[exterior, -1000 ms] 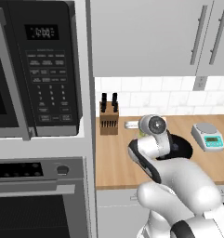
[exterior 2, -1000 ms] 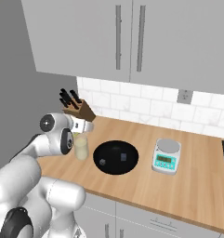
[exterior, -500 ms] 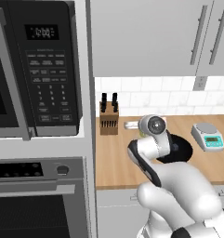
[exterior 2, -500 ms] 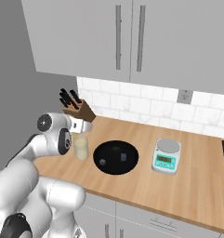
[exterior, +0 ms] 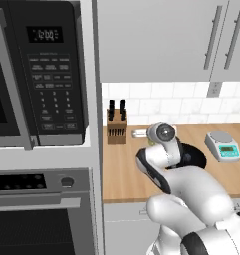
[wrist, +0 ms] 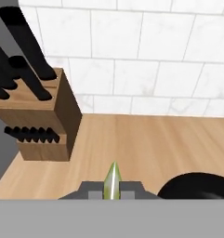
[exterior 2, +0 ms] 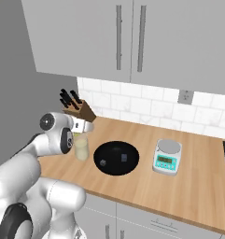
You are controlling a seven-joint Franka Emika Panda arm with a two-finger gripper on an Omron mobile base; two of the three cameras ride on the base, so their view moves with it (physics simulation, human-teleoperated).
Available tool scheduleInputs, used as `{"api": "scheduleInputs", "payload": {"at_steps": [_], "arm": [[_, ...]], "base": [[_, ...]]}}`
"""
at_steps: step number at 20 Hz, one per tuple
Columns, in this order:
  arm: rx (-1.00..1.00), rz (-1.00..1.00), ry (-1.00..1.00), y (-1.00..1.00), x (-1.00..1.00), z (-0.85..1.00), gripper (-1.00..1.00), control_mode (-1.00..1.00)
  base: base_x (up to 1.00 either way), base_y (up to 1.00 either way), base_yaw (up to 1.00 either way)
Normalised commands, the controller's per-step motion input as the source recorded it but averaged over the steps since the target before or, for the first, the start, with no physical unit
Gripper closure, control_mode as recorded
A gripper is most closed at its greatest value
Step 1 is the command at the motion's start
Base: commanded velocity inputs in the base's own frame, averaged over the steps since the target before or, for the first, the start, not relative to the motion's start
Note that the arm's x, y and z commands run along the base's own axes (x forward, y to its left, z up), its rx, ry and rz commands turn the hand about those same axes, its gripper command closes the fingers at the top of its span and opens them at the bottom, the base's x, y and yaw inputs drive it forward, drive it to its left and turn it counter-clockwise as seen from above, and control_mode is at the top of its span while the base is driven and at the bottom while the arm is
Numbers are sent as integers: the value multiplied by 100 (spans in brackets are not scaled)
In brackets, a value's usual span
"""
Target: Grab a lemon wedge from the fridge and one ice cube from the ice bowl, and put them in the glass of lemonade.
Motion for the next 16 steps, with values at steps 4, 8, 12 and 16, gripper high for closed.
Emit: {"api": "scheduleInputs", "payload": {"at_steps": [4,8,12,16], "arm": [[-1,0,4,0,6,-33,100,-100],[0,0,6,-6,0,-36,100,-100],[0,0,5,-3,0,-30,100,-100],[-1,0,4,0,0,-35,100,-100]], "base": [[0,0,0],[0,0,0],[0,0,0],[0,0,0]]}}
